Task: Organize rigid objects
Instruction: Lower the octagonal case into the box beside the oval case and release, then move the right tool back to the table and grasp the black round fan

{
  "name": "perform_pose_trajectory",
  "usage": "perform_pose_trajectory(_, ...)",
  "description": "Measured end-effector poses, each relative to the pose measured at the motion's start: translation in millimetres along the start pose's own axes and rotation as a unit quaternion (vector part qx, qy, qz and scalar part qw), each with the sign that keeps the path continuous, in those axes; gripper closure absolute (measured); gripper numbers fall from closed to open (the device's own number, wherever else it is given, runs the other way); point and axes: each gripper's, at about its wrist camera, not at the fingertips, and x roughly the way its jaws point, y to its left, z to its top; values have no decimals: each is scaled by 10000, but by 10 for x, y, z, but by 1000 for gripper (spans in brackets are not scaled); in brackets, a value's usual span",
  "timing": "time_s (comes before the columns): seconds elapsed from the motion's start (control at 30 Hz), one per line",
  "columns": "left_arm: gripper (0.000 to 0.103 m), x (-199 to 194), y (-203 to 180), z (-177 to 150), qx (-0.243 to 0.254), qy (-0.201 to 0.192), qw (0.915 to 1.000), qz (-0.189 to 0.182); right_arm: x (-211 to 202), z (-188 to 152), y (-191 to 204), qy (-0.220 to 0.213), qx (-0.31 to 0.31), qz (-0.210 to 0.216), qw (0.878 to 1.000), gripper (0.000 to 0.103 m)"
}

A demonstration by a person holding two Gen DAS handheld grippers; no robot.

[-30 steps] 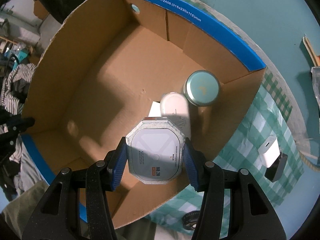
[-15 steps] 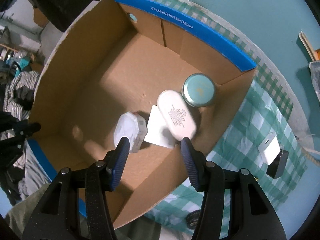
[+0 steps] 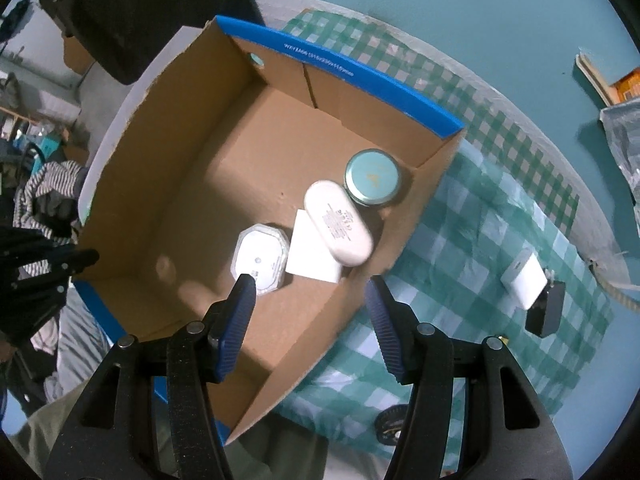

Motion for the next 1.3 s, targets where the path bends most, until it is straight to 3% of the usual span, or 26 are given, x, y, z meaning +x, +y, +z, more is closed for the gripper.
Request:
perform_pose_trajectory(0.33, 99, -2, 4, 2, 51, 4, 10000, 13, -140, -232, -251, -132, 512, 42, 9986, 45)
perform_pose_trajectory(0.53, 99, -1, 8, 4, 68, 11, 10000, 5, -114, -488, -543, -98, 1084, 56, 9940, 38)
perform_pose_trajectory(0.9, 99, 0, 3, 9, 113, 18, 9999, -19, 131, -1143, -1125, 394, 1968, -285, 9792, 31)
perform_pose_trajectory(1.3, 99, -16, -1, 38, 140, 20, 9999, -20, 584, -1702, -1265, 766, 2393, -188, 9677, 31)
